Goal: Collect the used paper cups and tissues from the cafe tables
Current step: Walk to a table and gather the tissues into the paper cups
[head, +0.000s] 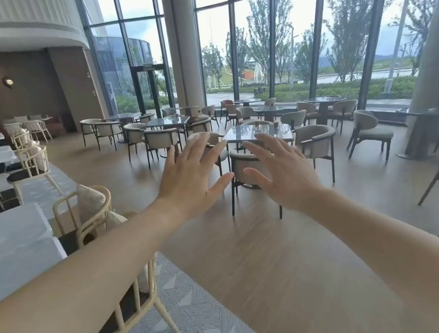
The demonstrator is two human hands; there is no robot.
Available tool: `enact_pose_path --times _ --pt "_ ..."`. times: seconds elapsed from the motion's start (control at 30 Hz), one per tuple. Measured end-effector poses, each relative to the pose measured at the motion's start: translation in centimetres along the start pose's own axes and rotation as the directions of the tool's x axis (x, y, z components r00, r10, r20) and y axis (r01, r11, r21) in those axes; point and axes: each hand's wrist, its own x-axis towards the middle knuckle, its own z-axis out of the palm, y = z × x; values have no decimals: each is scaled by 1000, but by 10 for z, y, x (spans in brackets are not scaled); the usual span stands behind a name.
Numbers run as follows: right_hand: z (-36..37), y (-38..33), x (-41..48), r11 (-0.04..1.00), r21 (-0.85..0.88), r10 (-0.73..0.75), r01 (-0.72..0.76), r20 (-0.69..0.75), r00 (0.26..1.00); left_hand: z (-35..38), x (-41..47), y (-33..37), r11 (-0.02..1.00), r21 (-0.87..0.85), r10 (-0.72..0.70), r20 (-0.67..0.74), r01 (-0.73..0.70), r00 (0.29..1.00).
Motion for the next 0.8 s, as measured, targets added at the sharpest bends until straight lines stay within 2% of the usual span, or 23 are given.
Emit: enact_pose_path --times 0.13,0.2,0.43,0.67,0.8 --pt "27 14 4 999 42 12 -14 27 1000 30 9 -1 999 19 42 24 -43 999" --pt "49 22 6 997 76 13 -16 41 999 53 12 -2 999 -44 33 26 -32 999" --pt "153 56 34 979 196 31 -60 148 988 158 41 -31 982 -164 -68 146 92 987" --pt "263 97 110 954 278 38 -116 269 962 263 110 -96 986 -116 -78 300 118 951" --pt "314 112 148 949 279 60 -146 292 954 297 142 -136 996 -58 -38 352 62 935"
